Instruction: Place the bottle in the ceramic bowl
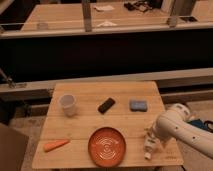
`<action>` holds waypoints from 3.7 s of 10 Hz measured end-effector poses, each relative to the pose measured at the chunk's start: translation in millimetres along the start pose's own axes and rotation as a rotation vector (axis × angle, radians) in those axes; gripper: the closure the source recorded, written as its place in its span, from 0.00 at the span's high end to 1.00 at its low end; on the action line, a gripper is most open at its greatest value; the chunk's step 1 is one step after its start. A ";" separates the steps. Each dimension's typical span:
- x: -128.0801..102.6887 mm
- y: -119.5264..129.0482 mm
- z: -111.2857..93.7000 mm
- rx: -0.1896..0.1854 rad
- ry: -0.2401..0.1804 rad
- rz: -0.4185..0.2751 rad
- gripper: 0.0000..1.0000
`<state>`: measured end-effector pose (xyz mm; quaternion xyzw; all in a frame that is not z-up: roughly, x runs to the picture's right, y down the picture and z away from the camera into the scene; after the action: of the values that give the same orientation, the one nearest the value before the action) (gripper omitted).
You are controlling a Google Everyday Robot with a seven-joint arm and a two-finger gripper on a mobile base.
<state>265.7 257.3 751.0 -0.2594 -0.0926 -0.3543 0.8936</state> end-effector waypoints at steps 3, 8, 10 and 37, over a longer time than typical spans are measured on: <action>-2.0 1.1 5.2 0.008 -0.009 0.000 0.60; -1.3 -1.0 12.2 0.022 -0.015 0.001 0.34; 0.8 -5.2 5.8 0.027 -0.016 -0.009 0.11; -54.6 -81.3 -64.8 0.121 -0.054 -0.248 0.60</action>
<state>169.2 205.0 709.3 -0.2013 -0.1691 -0.4487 0.8542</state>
